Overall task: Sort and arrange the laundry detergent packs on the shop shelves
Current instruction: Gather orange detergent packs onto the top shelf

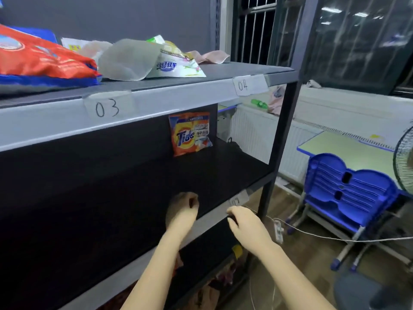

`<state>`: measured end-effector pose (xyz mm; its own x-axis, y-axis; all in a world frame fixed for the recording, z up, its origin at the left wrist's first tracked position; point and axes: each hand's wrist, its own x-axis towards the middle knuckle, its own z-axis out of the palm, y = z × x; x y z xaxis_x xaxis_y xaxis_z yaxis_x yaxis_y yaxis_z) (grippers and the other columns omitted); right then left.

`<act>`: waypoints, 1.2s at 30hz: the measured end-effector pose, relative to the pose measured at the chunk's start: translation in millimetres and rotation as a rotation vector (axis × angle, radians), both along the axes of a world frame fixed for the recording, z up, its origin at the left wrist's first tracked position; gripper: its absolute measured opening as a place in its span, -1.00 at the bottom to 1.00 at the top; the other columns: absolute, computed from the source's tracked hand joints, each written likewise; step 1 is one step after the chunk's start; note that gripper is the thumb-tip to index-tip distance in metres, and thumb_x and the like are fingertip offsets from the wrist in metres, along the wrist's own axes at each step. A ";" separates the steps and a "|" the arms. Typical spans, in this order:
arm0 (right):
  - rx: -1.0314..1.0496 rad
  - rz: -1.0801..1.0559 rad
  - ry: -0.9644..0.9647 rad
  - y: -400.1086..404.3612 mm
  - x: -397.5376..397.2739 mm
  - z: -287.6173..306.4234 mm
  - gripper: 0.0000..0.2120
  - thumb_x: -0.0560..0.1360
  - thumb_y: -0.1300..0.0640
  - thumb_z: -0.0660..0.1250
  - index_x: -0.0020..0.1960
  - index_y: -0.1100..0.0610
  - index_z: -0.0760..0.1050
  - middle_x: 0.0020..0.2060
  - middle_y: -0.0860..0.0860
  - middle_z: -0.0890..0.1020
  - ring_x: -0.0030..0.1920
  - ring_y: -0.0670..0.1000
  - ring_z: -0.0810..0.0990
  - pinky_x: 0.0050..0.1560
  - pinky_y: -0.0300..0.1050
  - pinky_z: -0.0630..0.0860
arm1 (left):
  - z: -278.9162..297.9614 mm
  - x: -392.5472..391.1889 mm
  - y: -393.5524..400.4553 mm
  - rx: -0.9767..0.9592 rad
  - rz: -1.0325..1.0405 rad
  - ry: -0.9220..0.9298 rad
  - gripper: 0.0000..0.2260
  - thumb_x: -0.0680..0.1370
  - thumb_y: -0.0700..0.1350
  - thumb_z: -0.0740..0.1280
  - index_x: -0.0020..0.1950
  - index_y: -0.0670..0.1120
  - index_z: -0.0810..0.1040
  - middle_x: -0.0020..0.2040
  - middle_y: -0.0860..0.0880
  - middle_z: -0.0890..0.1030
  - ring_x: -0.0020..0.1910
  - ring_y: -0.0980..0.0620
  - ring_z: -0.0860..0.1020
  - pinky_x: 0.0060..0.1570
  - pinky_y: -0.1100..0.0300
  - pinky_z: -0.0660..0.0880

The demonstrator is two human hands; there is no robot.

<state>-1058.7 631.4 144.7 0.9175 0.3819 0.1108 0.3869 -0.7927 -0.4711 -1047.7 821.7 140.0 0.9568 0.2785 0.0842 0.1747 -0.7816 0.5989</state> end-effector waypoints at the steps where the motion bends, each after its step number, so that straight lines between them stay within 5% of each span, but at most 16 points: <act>1: 0.019 0.010 -0.004 2.3 12.8 -0.8 -0.73 0.62 0.10 0.11 0.28 0.08 0.43 0.14 -0.04 0.53 0.19 -0.05 0.49 0.16 -0.19 0.44 | -2.1 12.5 -0.1 -0.019 0.026 0.017 -0.75 0.63 -0.05 0.15 0.25 -0.01 0.50 0.25 0.01 0.49 0.24 -0.01 0.45 0.20 0.09 0.41; 5: 0.054 0.061 0.002 7.7 59.7 -7.0 -0.73 0.61 0.15 0.12 0.28 0.11 0.43 0.11 0.00 0.53 0.16 -0.01 0.48 0.03 -0.23 0.37 | -17.8 51.4 1.1 -0.069 0.098 -0.051 -0.78 0.61 -0.11 0.19 0.20 -0.07 0.55 0.19 -0.03 0.56 0.19 0.00 0.50 0.19 0.10 0.43; 9: 0.104 0.111 0.007 10.8 127.1 -9.0 -0.71 0.59 0.18 0.17 0.28 0.13 0.46 0.20 0.08 0.52 0.22 0.10 0.48 0.15 -0.10 0.40 | -22.8 99.7 8.4 -0.084 0.220 -0.011 -0.78 0.61 -0.11 0.20 0.21 -0.04 0.53 0.19 -0.03 0.56 0.16 -0.02 0.52 0.13 0.06 0.48; 16: 0.083 0.258 0.025 14.0 245.9 -2.9 -0.73 0.59 0.16 0.15 0.26 0.12 0.47 0.20 0.05 0.52 0.24 0.06 0.47 0.18 -0.15 0.38 | -8.8 181.7 17.1 -0.171 0.465 -0.015 -0.77 0.63 -0.07 0.16 0.23 -0.04 0.51 0.17 -0.03 0.55 0.05 0.04 0.53 -0.05 0.18 0.45; 23: 0.041 0.355 0.009 18.6 313.6 -1.9 -0.75 0.57 0.16 0.19 0.22 0.13 0.51 0.15 0.06 0.57 0.15 0.04 0.53 0.11 -0.13 0.43 | 20.3 247.4 40.2 -0.207 0.609 -0.093 -0.69 0.61 -0.03 0.21 0.28 -0.15 0.48 0.19 -0.11 0.56 0.15 -0.07 0.52 -0.02 0.14 0.38; 29: 0.091 0.352 0.004 16.9 340.7 -4.0 -0.71 0.58 0.16 0.17 0.29 0.14 0.44 0.18 0.06 0.55 0.16 0.06 0.54 0.03 -0.17 0.39 | 21.3 280.4 57.6 -0.571 0.608 -0.147 -0.41 0.47 0.00 0.43 0.42 -0.16 0.35 0.35 -0.09 0.46 0.30 -0.08 0.45 0.20 0.12 0.41; 32: 0.085 0.356 -0.023 13.8 347.3 -6.4 -0.71 0.59 0.17 0.16 0.28 0.13 0.44 0.16 0.06 0.56 0.12 0.06 0.55 -0.04 -0.17 0.39 | 16.0 289.2 54.4 -0.656 0.604 -0.244 -0.51 0.48 -0.21 0.41 0.37 -0.21 0.34 0.21 0.02 0.46 0.16 0.08 0.45 0.06 0.25 0.38; 36: 0.091 0.353 -0.017 12.1 355.5 -10.9 -0.73 0.58 0.17 0.15 0.26 0.12 0.45 0.14 0.07 0.56 0.10 0.07 0.55 -0.12 -0.20 0.32 | 1.9 289.7 48.6 -0.614 0.561 -0.198 -0.60 0.45 -0.12 0.45 0.27 -0.09 0.48 0.17 -0.05 0.59 0.16 -0.01 0.56 0.12 0.10 0.49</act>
